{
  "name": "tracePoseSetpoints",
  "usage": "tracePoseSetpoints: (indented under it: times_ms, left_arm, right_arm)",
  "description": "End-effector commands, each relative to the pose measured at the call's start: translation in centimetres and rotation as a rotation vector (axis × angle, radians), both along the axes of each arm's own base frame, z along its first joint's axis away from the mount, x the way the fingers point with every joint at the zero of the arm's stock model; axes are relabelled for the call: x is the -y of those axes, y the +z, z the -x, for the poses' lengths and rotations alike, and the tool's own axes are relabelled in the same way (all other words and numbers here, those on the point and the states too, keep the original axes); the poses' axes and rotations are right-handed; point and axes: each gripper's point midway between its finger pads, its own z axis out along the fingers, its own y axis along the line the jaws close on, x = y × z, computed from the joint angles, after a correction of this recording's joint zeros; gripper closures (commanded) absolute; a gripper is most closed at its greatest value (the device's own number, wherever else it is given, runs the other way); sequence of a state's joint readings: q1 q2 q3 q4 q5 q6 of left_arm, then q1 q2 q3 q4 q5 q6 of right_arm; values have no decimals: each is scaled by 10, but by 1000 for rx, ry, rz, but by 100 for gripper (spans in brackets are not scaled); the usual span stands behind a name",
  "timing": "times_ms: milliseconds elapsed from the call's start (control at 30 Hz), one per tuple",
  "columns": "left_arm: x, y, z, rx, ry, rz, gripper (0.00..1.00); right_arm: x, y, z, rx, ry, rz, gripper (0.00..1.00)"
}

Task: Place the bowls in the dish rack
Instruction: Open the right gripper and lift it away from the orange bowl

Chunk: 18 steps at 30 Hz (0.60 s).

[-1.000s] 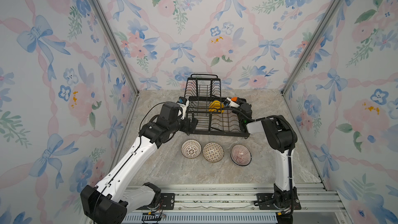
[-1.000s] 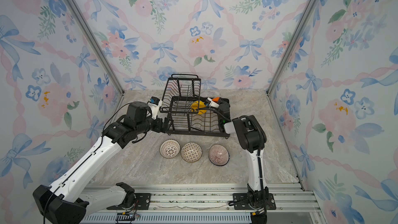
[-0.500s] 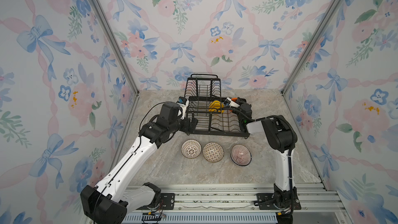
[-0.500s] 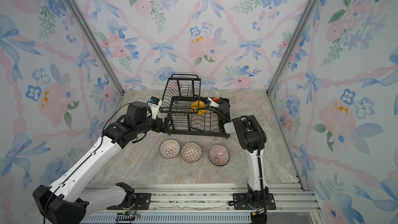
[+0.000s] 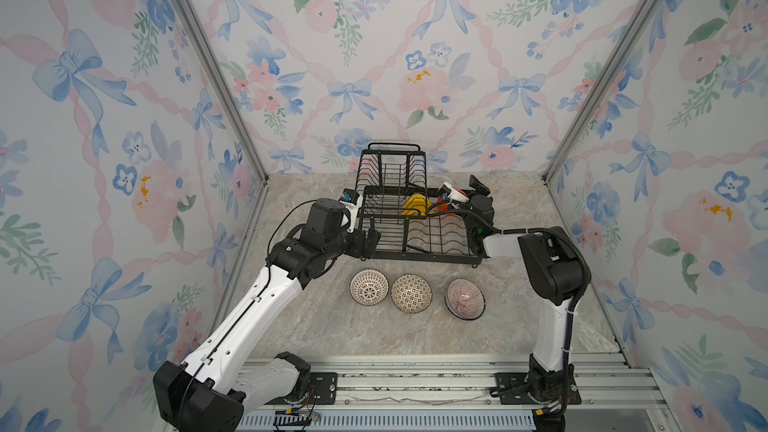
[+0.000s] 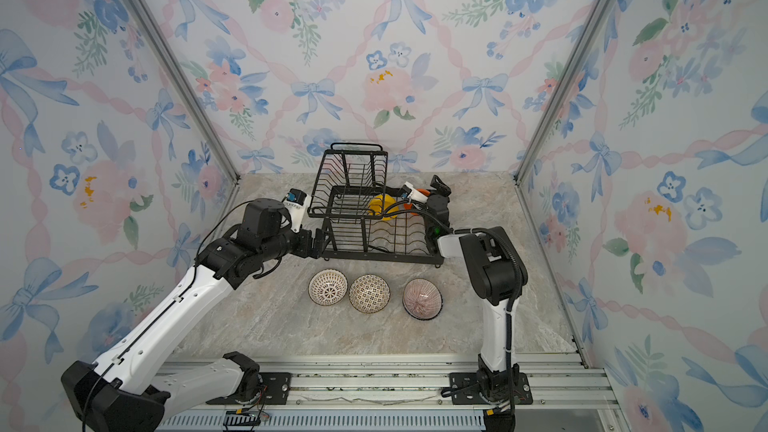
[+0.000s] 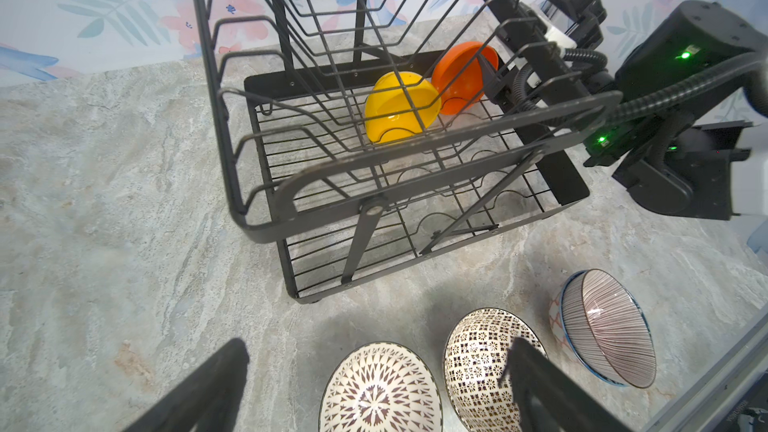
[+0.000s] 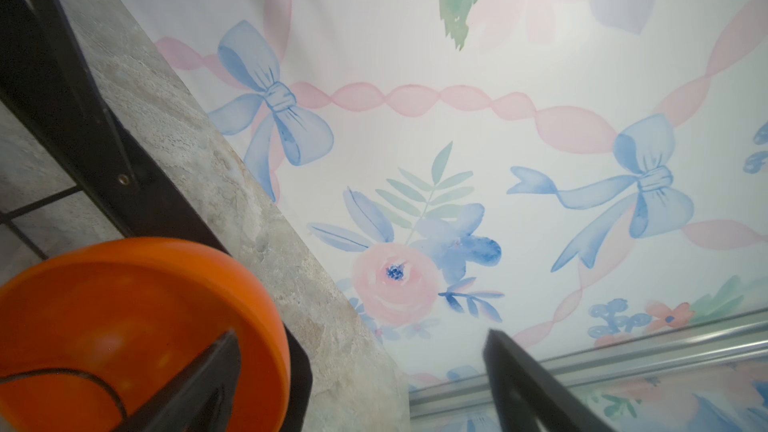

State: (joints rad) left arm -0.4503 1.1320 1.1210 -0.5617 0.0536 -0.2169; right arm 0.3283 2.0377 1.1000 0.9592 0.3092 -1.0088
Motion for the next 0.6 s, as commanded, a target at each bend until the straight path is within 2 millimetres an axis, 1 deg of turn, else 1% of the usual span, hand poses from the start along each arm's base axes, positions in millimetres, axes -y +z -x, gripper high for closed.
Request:
tracePoseSetpoints:
  times_ms: [0, 67, 267, 367, 433, 567]
  left_arm:
    - [-5, -2, 2, 11, 6, -1, 2]
    - [-9, -5, 2, 5, 22, -4, 2]
    - [-17, -15, 5, -13, 68, 8, 2]
    - [-22, -22, 7, -20, 93, 17, 2]
    - [-27, -28, 9, -26, 125, 19, 2]
    - [-29, -40, 14, -48, 137, 24, 2]
  right_arm:
    - [4, 16, 13, -4, -17, -58, 0]
    - [7, 21, 21, -10, -41, -71, 3]
    - [15, 37, 54, -54, -107, -172, 3]
    - [14, 41, 73, -126, -124, -239, 3]
    - [13, 53, 87, -176, -125, -323, 3]
    - [10, 62, 110, -335, -135, -489, 3]
